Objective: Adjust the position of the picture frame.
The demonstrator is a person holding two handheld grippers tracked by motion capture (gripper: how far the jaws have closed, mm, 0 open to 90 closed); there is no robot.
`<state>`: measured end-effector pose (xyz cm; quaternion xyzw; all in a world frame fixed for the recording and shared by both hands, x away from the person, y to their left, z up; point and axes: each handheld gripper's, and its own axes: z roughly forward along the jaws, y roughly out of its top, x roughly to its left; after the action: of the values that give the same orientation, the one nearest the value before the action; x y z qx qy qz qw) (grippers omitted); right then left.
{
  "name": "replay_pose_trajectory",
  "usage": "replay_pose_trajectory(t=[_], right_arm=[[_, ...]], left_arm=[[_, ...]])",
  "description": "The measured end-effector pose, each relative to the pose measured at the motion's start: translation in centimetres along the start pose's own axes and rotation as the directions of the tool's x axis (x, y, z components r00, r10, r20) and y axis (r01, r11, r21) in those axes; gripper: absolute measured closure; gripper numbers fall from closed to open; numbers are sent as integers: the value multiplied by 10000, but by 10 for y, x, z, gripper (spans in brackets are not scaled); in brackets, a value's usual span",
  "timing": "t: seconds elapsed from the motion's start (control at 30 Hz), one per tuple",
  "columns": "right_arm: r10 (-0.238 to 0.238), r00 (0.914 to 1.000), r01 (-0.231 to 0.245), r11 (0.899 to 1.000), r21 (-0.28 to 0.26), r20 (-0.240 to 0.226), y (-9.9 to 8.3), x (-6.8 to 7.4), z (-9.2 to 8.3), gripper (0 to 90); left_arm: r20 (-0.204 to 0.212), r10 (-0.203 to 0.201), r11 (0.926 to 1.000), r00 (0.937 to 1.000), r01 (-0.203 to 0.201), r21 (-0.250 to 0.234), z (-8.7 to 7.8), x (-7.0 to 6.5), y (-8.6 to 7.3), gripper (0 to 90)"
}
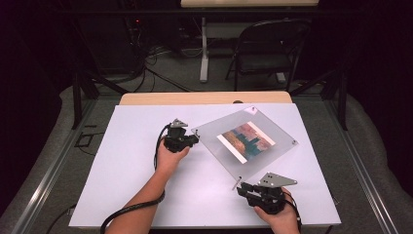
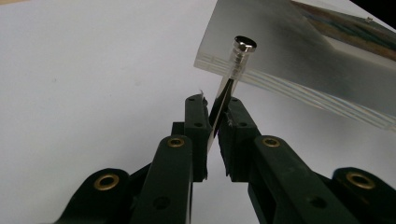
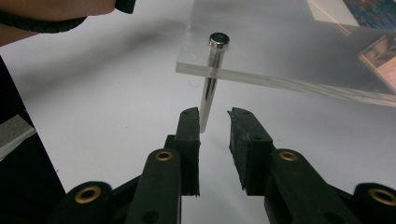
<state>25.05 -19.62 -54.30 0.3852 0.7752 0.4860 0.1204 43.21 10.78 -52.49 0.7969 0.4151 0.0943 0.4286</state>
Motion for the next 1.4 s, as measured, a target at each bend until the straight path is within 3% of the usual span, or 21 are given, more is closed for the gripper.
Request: replay_pose_trajectory(t=[0.37,0.53,0.6,0.8,1.07,1.4], right_arm=[[62,9999,-58,9996,-294,122,2,6,5,789],[30,9999,-28,9999,-145,168,2,6,5,839],[343,9994,-344,9993,-142,-66,2,3,4,852],[497,9985,-500,9986,-145,-219,3,0,0,855],[870,9962,-870,9958,-281,-30,5,-8,-8,856],[1365,9899,-1335,9885,-704,389,9,-21,-19,857]], left_arm=[[220,-49,10000,9997,48,37,-5,-3,1,822],[326,-58,10000,9995,58,-11,-7,-4,-2,821],[344,-120,9999,9993,122,-45,-7,-4,-3,821],[528,-16,9999,9986,23,-136,-12,-5,-5,822],[781,17,9992,9969,14,-390,-27,-6,-17,831],[1052,225,9984,9942,-169,-539,-53,-16,-34,849]])
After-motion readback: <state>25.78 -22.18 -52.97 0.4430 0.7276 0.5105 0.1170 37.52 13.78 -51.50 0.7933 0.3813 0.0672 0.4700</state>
